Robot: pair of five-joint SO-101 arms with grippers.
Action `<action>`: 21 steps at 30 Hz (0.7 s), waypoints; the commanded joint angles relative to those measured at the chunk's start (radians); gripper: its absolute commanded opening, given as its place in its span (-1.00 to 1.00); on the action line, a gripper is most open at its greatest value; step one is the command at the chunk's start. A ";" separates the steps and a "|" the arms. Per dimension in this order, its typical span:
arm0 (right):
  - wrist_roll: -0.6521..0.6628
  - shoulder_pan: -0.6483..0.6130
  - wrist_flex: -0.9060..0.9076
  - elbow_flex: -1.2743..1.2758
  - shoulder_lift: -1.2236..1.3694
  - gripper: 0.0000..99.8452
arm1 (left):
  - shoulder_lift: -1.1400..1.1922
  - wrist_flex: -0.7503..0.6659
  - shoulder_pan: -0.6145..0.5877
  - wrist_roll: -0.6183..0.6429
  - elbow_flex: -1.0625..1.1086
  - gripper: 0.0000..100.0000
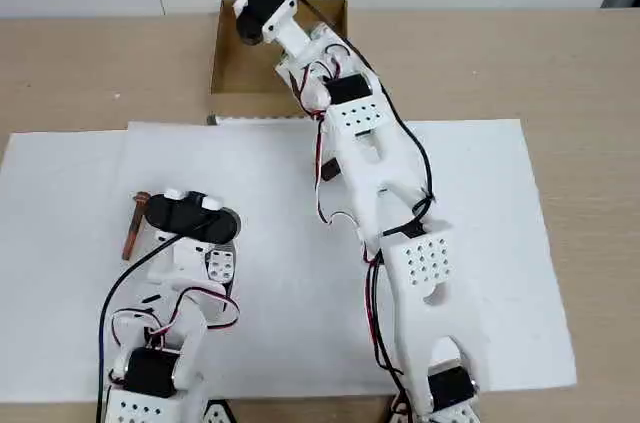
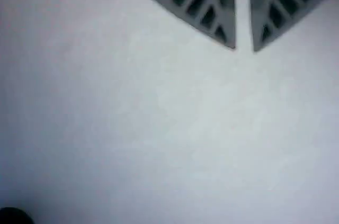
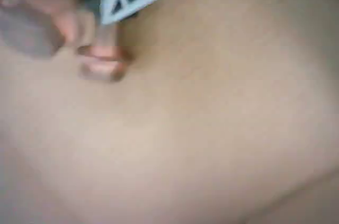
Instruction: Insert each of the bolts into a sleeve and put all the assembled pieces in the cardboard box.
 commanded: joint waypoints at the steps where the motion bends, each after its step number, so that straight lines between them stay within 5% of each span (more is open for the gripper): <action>1: 0.005 -0.005 -0.022 -0.058 -0.027 -0.69 | -0.009 0.006 0.000 -0.002 -0.004 -0.99; 5: 0.005 0.002 0.047 -0.087 -0.048 -0.78 | -0.009 0.006 0.000 -0.002 -0.004 -0.99; 13: 0.000 0.002 0.549 -0.275 -0.182 -0.99 | -0.009 0.006 0.002 -0.002 -0.004 -0.99; 21: 0.000 0.015 0.875 -0.463 -0.234 -0.99 | -0.009 0.006 0.002 -0.002 -0.004 -0.99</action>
